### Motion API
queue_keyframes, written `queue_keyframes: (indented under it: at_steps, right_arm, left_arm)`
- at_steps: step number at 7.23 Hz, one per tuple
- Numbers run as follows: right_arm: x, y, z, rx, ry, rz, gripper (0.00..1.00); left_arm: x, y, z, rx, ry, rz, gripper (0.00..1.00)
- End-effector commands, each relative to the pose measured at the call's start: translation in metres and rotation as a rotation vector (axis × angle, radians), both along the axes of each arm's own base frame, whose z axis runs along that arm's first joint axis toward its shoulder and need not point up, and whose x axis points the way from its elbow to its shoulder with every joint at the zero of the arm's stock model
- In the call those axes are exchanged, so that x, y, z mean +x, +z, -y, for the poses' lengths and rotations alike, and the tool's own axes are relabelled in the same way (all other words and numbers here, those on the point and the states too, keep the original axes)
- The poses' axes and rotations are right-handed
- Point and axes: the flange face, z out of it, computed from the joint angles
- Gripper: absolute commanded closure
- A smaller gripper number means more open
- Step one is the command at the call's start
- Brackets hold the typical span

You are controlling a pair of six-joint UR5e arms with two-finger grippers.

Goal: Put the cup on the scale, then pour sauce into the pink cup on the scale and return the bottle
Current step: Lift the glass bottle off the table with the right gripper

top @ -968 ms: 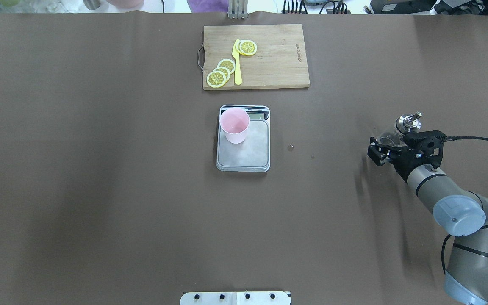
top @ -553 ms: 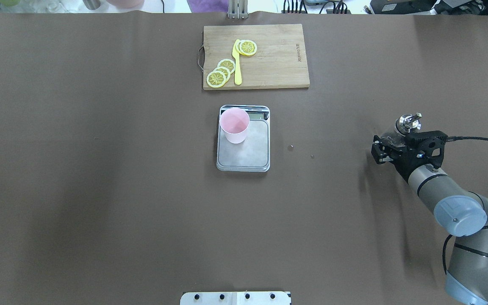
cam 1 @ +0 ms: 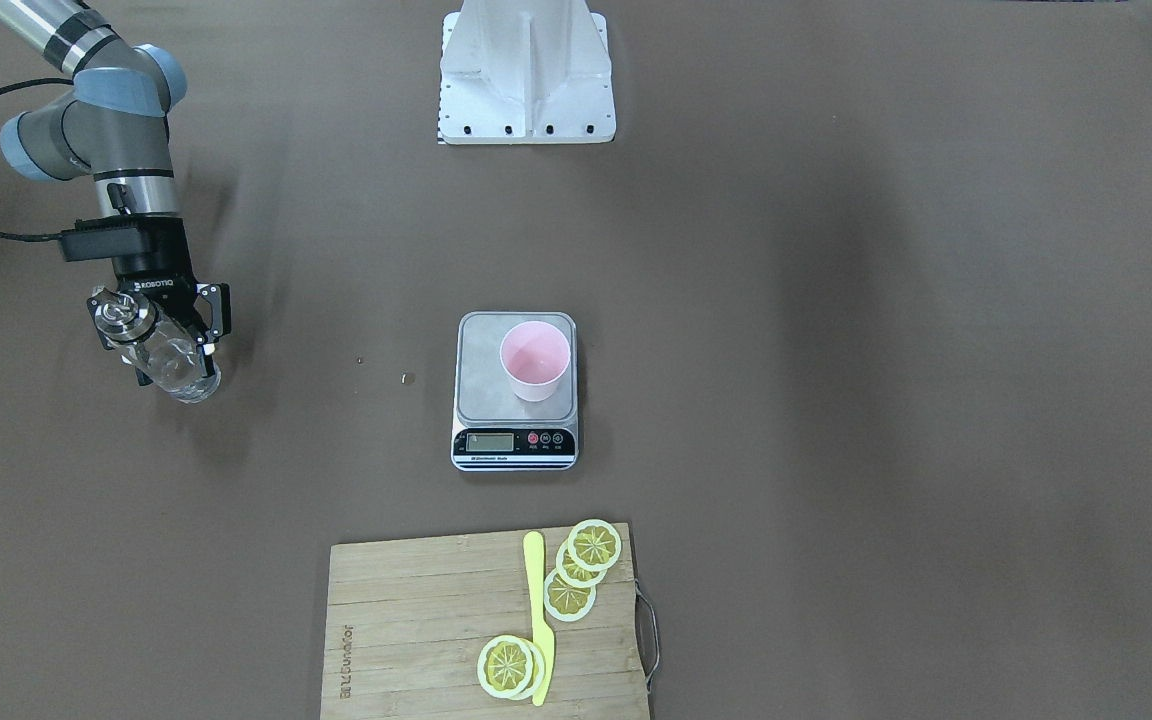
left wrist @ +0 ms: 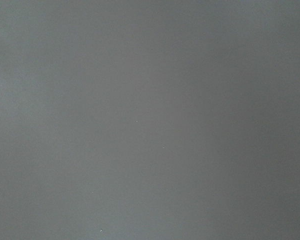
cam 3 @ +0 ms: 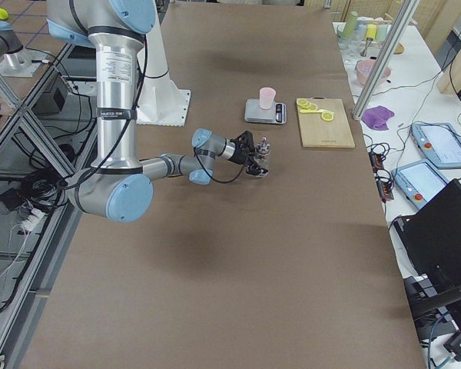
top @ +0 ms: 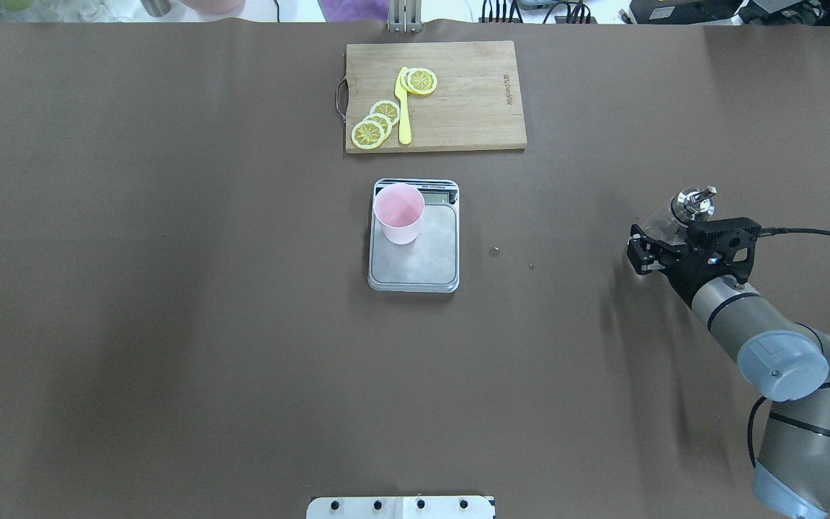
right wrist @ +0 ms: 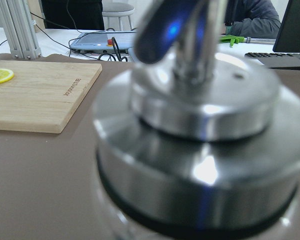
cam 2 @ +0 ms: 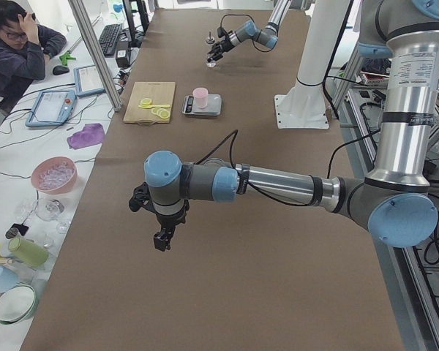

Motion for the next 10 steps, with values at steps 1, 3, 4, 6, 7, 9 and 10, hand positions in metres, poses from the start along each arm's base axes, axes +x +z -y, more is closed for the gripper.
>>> queue_keyframes:
  at_steps: [1, 3, 4, 6, 7, 9, 10]
  right_arm:
    - [0.004, -0.014, 0.003, 0.057, -0.003, -0.053, 1.00]
    - [0.003, -0.019, 0.003, 0.042, -0.033, -0.029, 1.00]
    - [0.003, -0.021, 0.004, 0.038, -0.022, -0.011, 1.00]
    - [0.005, -0.028, 0.008, 0.040, -0.013, -0.001, 1.00]
    - [0.002, -0.031, 0.009, 0.038, -0.016, -0.002, 1.00]
    - [-0.008, -0.060, 0.015, -0.026, -0.010, -0.136, 1.00]
    - [-0.011, -0.082, 0.016, -0.056, -0.010, -0.195, 1.00]
  left_arm:
    - [0.000, 0.000, 0.000, 0.000, 0.000, 0.000, 0.02]
    - [-0.001, 0.000, -0.001, 0.000, -0.002, 0.000, 0.02]
    - [0.000, 0.000, 0.000, 0.000, 0.000, 0.000, 0.02]
    - [-0.001, 0.000, -0.001, 0.000, -0.002, 0.000, 0.02]
    - [-0.001, 0.001, -0.002, -0.003, -0.002, 0.000, 0.02]
    - [-0.001, 0.002, -0.003, -0.003, 0.000, -0.002, 0.02]
    - [0.000, 0.009, -0.011, -0.016, 0.001, -0.002, 0.02]
